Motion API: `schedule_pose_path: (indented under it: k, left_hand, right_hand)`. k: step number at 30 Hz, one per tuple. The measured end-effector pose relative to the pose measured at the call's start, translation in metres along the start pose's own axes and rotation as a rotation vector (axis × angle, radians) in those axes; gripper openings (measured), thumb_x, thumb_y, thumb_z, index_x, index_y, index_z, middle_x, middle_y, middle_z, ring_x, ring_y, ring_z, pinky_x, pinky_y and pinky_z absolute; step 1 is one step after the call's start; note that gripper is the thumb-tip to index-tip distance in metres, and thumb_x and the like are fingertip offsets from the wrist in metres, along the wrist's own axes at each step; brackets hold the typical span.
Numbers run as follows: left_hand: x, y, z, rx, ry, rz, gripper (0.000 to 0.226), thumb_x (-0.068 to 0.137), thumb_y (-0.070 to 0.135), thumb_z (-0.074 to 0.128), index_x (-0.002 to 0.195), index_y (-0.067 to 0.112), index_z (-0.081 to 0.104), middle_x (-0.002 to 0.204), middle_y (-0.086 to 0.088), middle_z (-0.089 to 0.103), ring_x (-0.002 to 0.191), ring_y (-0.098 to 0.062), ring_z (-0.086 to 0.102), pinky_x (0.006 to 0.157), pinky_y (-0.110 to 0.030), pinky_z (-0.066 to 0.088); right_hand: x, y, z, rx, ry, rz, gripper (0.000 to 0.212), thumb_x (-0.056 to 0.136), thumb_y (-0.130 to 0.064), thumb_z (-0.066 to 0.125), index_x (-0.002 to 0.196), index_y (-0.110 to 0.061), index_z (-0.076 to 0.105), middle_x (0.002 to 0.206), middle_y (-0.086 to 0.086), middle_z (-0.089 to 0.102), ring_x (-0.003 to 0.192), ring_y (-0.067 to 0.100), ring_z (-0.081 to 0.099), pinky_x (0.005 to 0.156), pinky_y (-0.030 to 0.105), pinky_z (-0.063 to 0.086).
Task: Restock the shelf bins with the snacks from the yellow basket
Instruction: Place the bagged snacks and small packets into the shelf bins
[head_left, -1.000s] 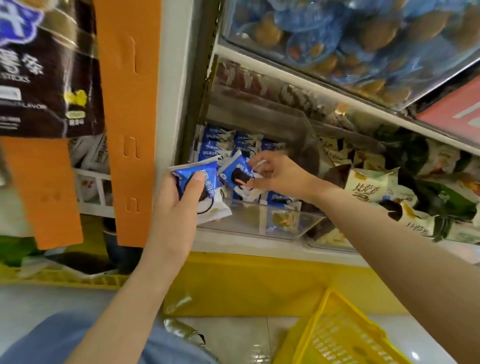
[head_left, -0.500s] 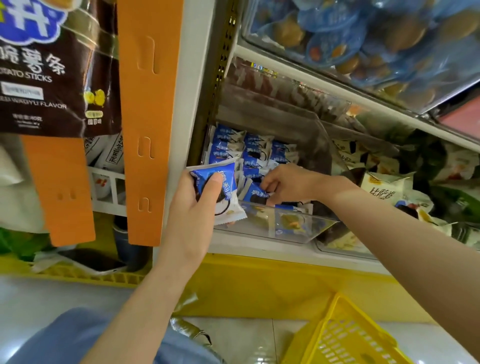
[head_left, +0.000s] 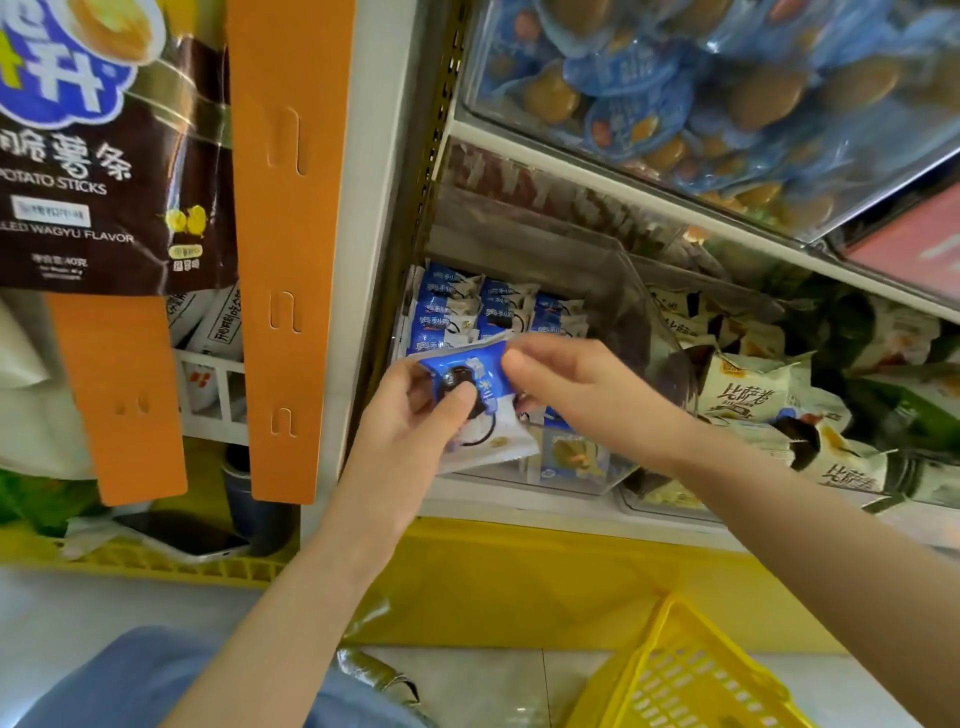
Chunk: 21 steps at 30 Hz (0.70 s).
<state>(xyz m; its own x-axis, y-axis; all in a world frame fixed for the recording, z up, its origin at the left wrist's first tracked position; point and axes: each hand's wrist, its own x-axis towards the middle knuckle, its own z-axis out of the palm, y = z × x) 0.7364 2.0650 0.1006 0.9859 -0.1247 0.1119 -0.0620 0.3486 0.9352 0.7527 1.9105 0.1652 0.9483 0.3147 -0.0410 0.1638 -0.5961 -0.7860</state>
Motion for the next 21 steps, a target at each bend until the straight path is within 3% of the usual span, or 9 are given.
schedule_pose_path:
  k: [3, 5, 9, 11, 14, 16, 18, 21]
  left_hand:
    - [-0.002, -0.001, 0.004, 0.034, -0.015, 0.039, 0.023, 0.085, 0.016, 0.059, 0.105, 0.024, 0.053, 0.100, 0.006, 0.066, 0.082, 0.004, 0.064, 0.059, -0.008, 0.046]
    - [-0.004, -0.002, 0.005, 0.133, -0.005, 0.105, 0.023, 0.083, 0.024, 0.059, 0.105, 0.029, 0.052, 0.101, 0.009, 0.065, 0.089, 0.002, 0.062, 0.068, -0.011, 0.048]
    - [-0.004, -0.010, -0.001, 0.642, 0.011, 0.317, 0.035, 0.091, 0.028, 0.051, 0.124, 0.033, 0.042, 0.115, 0.025, 0.049, 0.103, 0.013, 0.046, 0.085, 0.002, 0.033]
    - [-0.005, -0.013, -0.002, 0.943, 0.018, 0.433, 0.040, 0.093, 0.027, 0.048, 0.132, 0.023, 0.042, 0.118, 0.018, 0.048, 0.107, 0.011, 0.036, 0.093, -0.001, 0.024]
    - [-0.003, -0.017, -0.002, 1.152, -0.004, 0.510, 0.033, 0.092, 0.022, 0.053, 0.123, 0.013, 0.054, 0.112, 0.000, 0.062, 0.106, -0.010, 0.051, 0.094, -0.023, 0.029]
    - [0.002, -0.017, -0.003, 1.215, -0.023, 0.514, 0.023, 0.091, 0.020, 0.055, 0.112, 0.013, 0.061, 0.102, -0.001, 0.066, 0.096, -0.017, 0.059, 0.086, -0.026, 0.033]
    - [0.006, -0.018, -0.004, 1.264, -0.032, 0.532, 0.014, 0.090, 0.018, 0.056, 0.101, 0.014, 0.065, 0.092, -0.001, 0.067, 0.086, -0.018, 0.060, 0.080, -0.028, 0.036]
    - [0.010, -0.018, -0.003, 1.271, -0.030, 0.536, 0.010, 0.090, 0.016, 0.057, 0.093, 0.015, 0.067, 0.085, 0.000, 0.067, 0.078, -0.017, 0.059, 0.075, -0.029, 0.036]
  right_hand:
    - [-0.012, 0.000, 0.011, 0.065, 0.016, -0.003, 0.018, 0.087, -0.030, 0.059, 0.102, -0.021, 0.059, 0.092, -0.015, 0.065, 0.084, -0.006, 0.063, 0.073, 0.010, 0.048]
    - [-0.014, 0.002, 0.010, 0.065, 0.096, 0.004, 0.024, 0.085, -0.029, 0.062, 0.106, -0.017, 0.061, 0.094, -0.013, 0.066, 0.081, -0.007, 0.063, 0.069, 0.009, 0.047]
    - [-0.002, 0.013, -0.011, 0.088, 0.393, 0.038, 0.037, 0.083, -0.031, 0.065, 0.116, -0.016, 0.058, 0.098, -0.005, 0.068, 0.081, -0.004, 0.063, 0.067, 0.006, 0.048]
    - [0.008, 0.019, -0.022, -0.016, 0.478, 0.049, 0.031, 0.082, -0.028, 0.068, 0.111, -0.020, 0.058, 0.094, -0.007, 0.066, 0.078, -0.003, 0.061, 0.062, 0.003, 0.045]
    - [0.022, 0.030, -0.027, -0.277, 0.322, 0.071, 0.029, 0.078, -0.024, 0.072, 0.105, -0.024, 0.061, 0.090, -0.012, 0.061, 0.081, -0.003, 0.057, 0.073, 0.009, 0.049]
    - [0.030, 0.038, -0.022, -0.370, 0.117, 0.076, 0.031, 0.078, -0.024, 0.073, 0.108, -0.020, 0.065, 0.092, -0.012, 0.062, 0.084, -0.002, 0.058, 0.081, 0.016, 0.051]
    - [0.039, 0.045, -0.017, -0.416, -0.059, 0.064, 0.028, 0.080, -0.021, 0.071, 0.107, -0.016, 0.067, 0.090, -0.013, 0.063, 0.082, -0.003, 0.059, 0.080, 0.014, 0.050]
    - [0.051, 0.054, -0.014, -0.532, -0.192, 0.064, 0.022, 0.084, -0.017, 0.067, 0.105, -0.013, 0.069, 0.088, -0.011, 0.063, 0.081, 0.002, 0.059, 0.078, 0.016, 0.048]
